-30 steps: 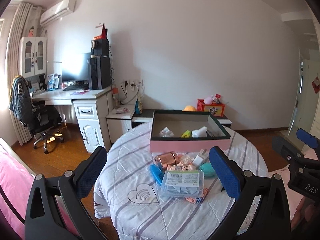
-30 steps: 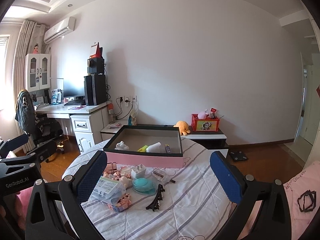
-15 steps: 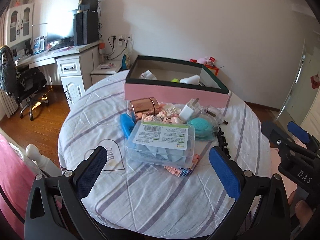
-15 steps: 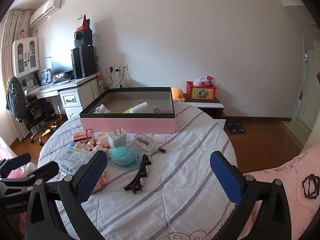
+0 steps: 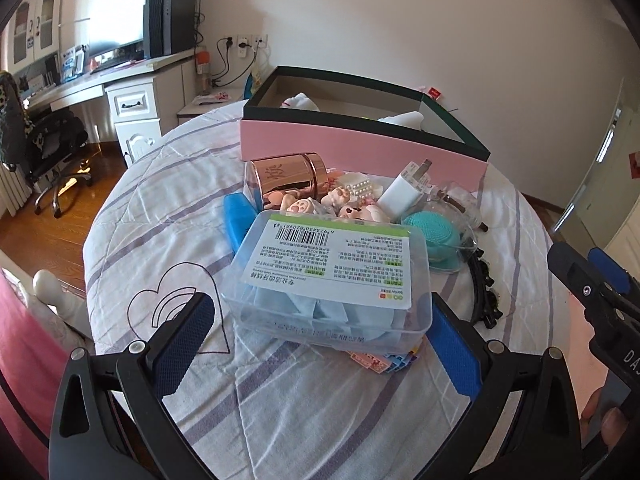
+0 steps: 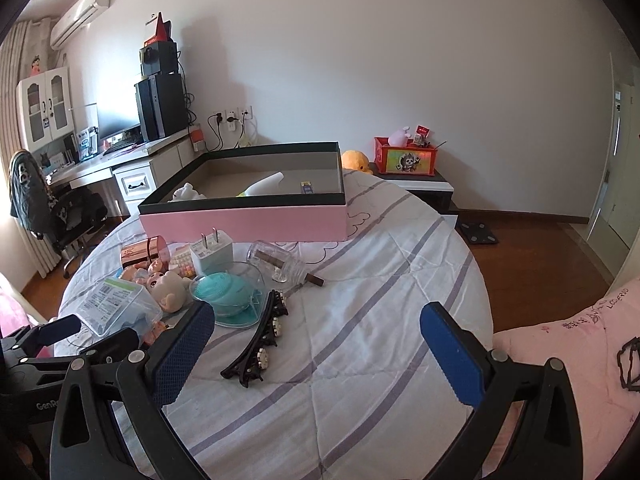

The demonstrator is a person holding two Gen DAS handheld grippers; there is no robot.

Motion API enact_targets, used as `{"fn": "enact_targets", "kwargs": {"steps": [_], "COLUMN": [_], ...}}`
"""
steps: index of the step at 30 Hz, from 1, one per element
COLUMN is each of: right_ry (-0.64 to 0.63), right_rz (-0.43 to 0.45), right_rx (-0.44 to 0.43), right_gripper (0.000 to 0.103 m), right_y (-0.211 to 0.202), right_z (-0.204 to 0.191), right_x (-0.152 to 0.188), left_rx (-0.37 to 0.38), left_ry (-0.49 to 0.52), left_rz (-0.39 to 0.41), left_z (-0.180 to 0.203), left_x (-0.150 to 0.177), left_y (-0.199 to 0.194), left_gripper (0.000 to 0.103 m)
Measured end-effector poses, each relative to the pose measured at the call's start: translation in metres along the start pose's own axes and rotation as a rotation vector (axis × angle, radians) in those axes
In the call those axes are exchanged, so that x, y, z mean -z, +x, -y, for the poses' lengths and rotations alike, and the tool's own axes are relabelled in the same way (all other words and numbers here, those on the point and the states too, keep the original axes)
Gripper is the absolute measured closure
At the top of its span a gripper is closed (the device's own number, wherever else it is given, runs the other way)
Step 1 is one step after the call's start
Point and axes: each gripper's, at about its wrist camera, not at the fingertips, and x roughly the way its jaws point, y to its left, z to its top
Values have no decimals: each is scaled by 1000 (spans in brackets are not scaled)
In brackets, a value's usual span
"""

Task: Organize rigid objects
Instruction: 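Grasp the clear plastic box with the left gripper while the right grasps the teal brush dome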

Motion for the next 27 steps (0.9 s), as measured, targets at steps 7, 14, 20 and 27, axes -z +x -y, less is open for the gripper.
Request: {"fn": "enact_targets", "kwargs": {"steps": [7,14,20,27], "right_ry": [-8,-56,-133,-165], "right_rz": [-28,-68,-120,-193], "right_rx": [5,-1,-19,-42], "right_gripper": [0,0,0,0], "right_y": [17,36,63,92], "right_z": [-5,-25,-53,-74], "right_x": [-2,-2,-6,-6], "left_rx": [57,39,2,-7], "left_ry": [40,89,91,73], "left_rz": [16,73,111,117], "left_z": [-3,-7,-19,-34], "left_x": [-5,-7,-12,-14], "left_y": [10,-5,-16,-15], "left_gripper": [10,10,10,10]}}
